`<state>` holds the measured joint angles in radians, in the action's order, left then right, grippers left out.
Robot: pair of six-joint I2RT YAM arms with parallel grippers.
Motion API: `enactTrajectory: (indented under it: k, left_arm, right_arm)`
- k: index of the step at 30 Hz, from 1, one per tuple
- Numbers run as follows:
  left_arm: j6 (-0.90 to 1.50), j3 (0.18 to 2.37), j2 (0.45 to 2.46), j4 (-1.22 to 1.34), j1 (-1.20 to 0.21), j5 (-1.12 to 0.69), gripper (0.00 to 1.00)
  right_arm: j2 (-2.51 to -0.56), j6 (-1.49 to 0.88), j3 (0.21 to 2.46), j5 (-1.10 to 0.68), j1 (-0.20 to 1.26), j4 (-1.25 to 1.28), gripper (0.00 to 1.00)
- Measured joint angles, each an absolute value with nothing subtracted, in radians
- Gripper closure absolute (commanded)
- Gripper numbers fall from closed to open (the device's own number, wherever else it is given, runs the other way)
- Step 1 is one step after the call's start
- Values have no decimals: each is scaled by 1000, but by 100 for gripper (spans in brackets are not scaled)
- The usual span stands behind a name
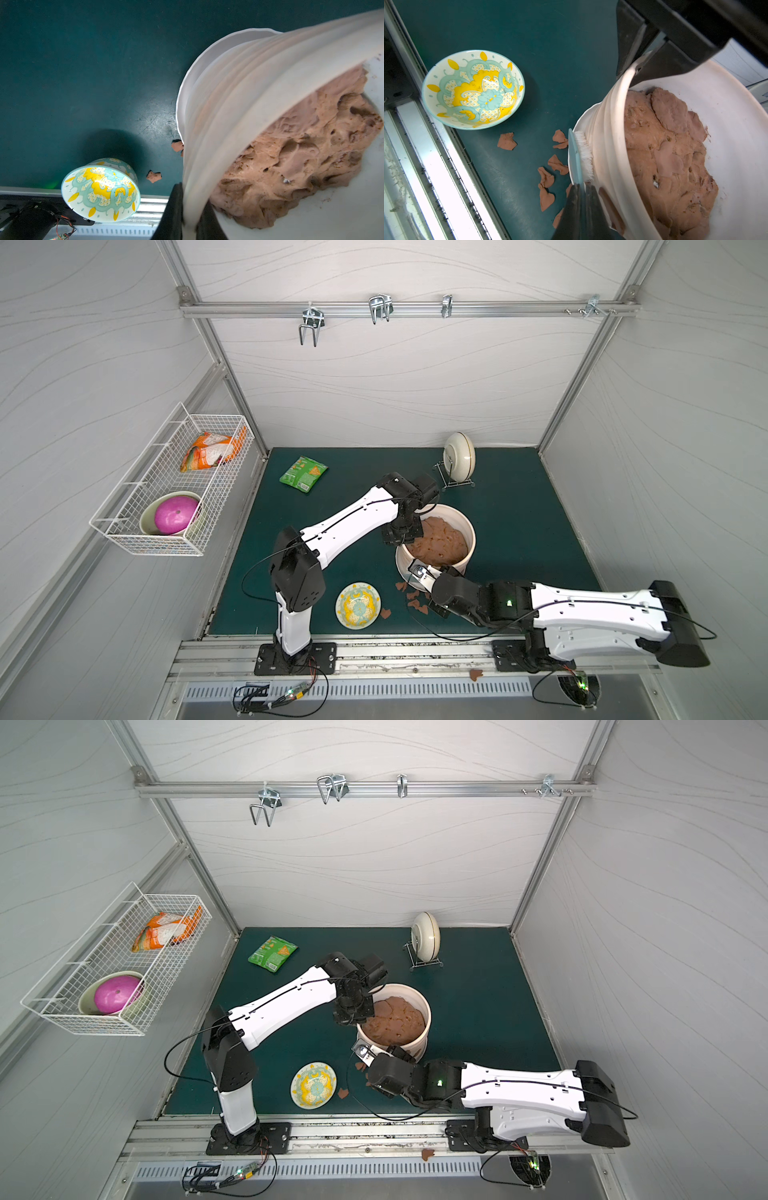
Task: Scrub the dried mud off the ceramic pot
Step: Rotate the pot at the center of the board.
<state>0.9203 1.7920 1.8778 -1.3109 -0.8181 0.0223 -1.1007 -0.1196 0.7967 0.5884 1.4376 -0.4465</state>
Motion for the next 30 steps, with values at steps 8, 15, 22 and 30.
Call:
enactTrajectory:
  k: [8, 15, 22, 30]
  left_arm:
    - [901, 1799, 1883, -1313, -811, 15, 88]
    - [863, 1802, 1886, -1313, -801, 14, 89]
    - [841, 1805, 1889, -1314, -796, 10, 89]
    - [801, 1829, 1905, -1328, -788, 10, 89]
  right_arm:
    - [-1053, -170, 784, 570, 1441, -477, 100]
    - [-944, -163, 760, 464, 1440, -491, 100]
    - [-933, -109, 766, 430, 1439, -419, 100]
    - [-1035, -69, 787, 471, 1405, -374, 100]
